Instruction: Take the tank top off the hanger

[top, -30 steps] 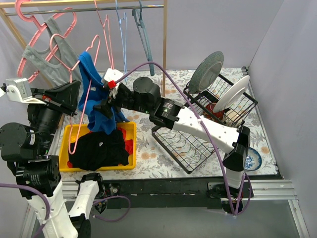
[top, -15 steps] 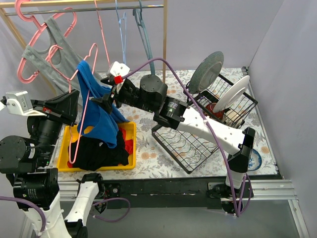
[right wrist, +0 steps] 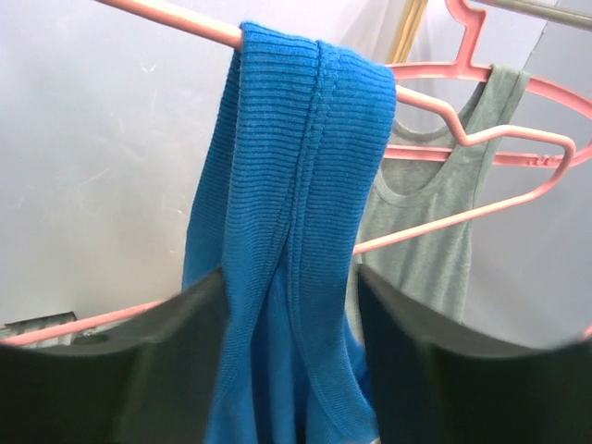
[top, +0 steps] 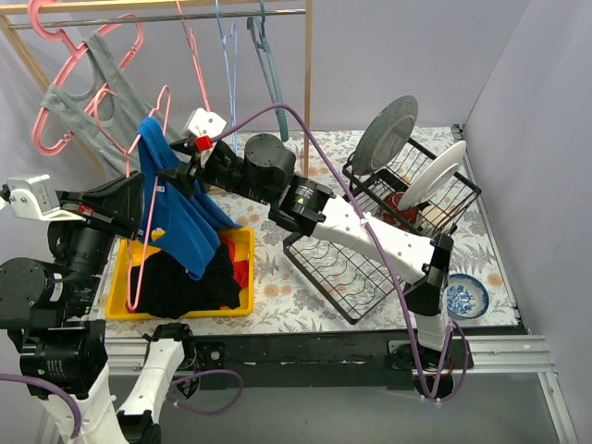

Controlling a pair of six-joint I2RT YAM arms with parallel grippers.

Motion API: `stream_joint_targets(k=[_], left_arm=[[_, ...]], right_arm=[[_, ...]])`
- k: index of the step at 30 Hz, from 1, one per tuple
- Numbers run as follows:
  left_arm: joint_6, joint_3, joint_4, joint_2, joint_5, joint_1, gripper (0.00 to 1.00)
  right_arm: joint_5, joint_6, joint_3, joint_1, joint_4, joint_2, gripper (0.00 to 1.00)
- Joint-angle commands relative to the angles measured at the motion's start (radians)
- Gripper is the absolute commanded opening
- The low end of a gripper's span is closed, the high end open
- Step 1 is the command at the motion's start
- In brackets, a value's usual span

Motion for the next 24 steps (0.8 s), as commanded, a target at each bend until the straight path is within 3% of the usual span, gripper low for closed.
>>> stream_joint_targets(k=[1, 6, 9, 10, 18, 20, 24], left_arm=[[0.02, 0.003, 0.055, -0.021, -0.01, -0.003, 0.0], [0.032, 0.007, 0.053, -0.025, -0.014, -0.037, 0.0], [0.047, -0.004, 0.05, -0.032, -0.036, -0.04, 0.0], [0.052, -0.005, 0.05, -0.032, -0.041, -0.041, 0.0], [0.162, -0.083, 0.085, -0.067, -0.09, -0.067, 0.0], [0.22, -0.1, 0.099, -0.087, -0.069, -0.095, 0.0], [0.276, -0.096, 0.08, -0.099, -0.017, -0.144, 0.0]], right_arm=[[0.031, -0.005, 0.044, -0.002, 0.091, 0.013, 0.49], [0.083, -0.008, 0.047, -0.004, 0.144, 0.028, 0.42], [0.098, -0.012, 0.071, -0.008, 0.18, 0.044, 0.23], [0.109, -0.014, 0.087, -0.013, 0.181, 0.053, 0.02], [0.174, 0.006, 0.144, -0.071, 0.283, 0.07, 0.01], [0.177, 0.006, 0.199, -0.09, 0.261, 0.096, 0.01], [0.181, 0.02, 0.147, -0.12, 0.302, 0.071, 0.01]])
